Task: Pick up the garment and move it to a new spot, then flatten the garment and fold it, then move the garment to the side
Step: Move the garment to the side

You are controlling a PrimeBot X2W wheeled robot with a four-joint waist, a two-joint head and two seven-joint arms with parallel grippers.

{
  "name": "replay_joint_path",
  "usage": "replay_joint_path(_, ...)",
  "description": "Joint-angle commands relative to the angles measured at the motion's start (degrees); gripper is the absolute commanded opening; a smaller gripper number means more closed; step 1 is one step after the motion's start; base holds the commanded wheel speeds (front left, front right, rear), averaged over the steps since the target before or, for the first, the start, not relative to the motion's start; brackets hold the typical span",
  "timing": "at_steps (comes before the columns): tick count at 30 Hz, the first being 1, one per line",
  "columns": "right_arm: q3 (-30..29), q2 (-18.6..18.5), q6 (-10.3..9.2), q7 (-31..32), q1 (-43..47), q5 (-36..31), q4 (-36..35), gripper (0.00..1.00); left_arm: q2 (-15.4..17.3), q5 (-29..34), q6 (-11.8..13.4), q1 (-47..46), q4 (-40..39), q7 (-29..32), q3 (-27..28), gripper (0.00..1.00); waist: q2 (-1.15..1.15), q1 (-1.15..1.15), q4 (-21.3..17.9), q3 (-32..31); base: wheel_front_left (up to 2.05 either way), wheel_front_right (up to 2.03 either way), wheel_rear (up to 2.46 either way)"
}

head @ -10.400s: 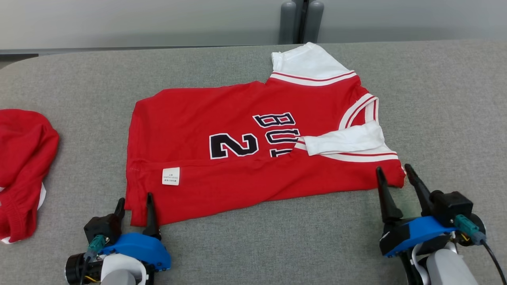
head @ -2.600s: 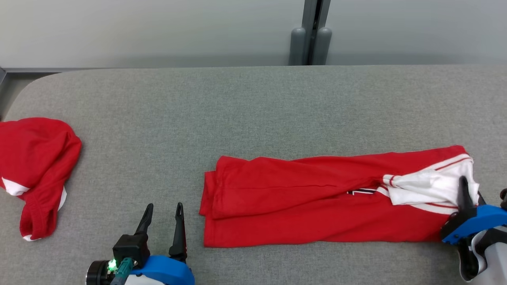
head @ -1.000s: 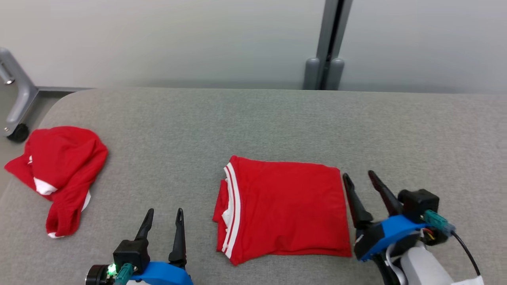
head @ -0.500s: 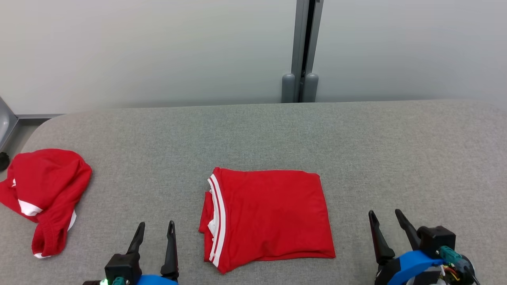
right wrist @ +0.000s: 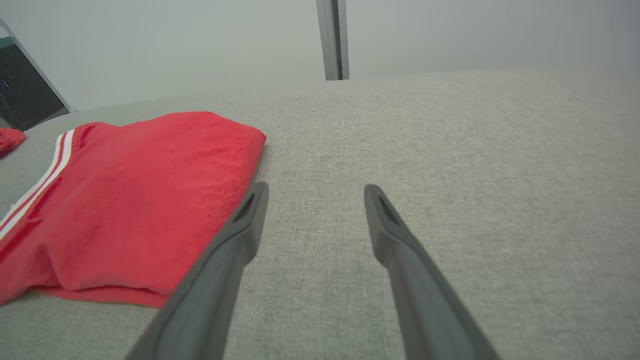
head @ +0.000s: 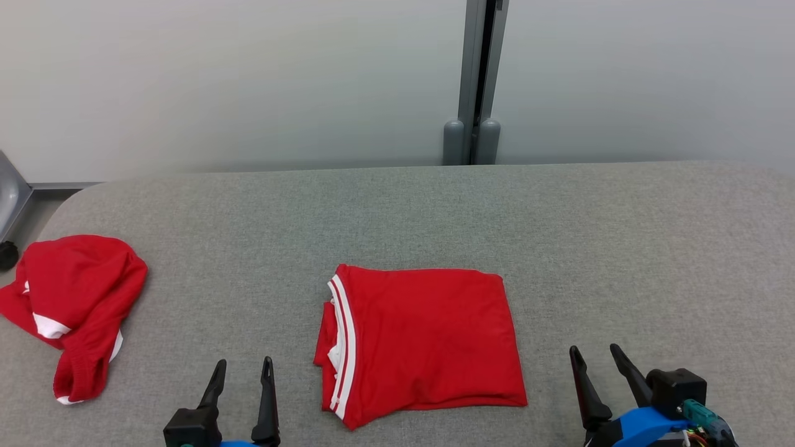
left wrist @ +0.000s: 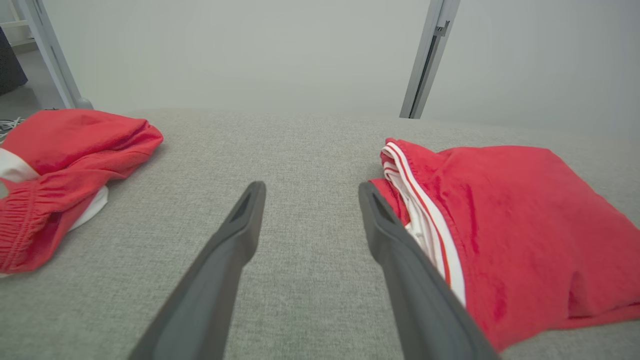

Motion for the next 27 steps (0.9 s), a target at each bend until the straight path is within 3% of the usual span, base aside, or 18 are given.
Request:
replay_joint_path(1, 0.23, 0.03, 0.0, 0.02, 0.13, 0.29, -0.08, 1.0, 0.0, -0.3, 0.06, 0.27, -0.3, -0.15, -0.27, 1.0, 0.0, 0.01, 0.11, 0.16, 0.0, 0.0, 0.0)
replay_joint_path(14, 5.26, 0.0, 0.0, 0.02, -9.54, -0.32, 7.49, 1.0, 0.01, -0.38, -0.3, -2.27, 0.12, -0.15, -1.73, 1.0, 0.0, 0.01, 3.92, 4.4, 0.0, 0.0, 0.0)
replay_joint_path(25, 7.9, 0.0, 0.0, 2.86, -17.29, 0.37, 25.08, 1.0, -0.01, -0.86, 0.0, -3.51, 0.38, -0.15, -2.59, 1.0, 0.0, 0.01, 7.61, 7.36, 0.0, 0.0, 0.0)
replay_joint_path(26, 8.46, 0.04, 0.0, 3.27, -17.31, 1.1, 26.44, 0.76, -0.01, -0.86, 0.01, -3.58, 0.38, -0.15, -2.6, 1.0, 0.0, 0.01, 7.72, 7.47, 0.0, 0.0, 0.0)
replay_joint_path(27, 9.11, 0.12, 0.0, 3.59, -17.51, 1.44, 27.62, 0.22, -0.01, -0.82, 0.04, -3.64, 0.42, -0.15, -2.6, 1.0, 0.0, 0.01, 7.76, 7.55, 0.0, 0.0, 0.0)
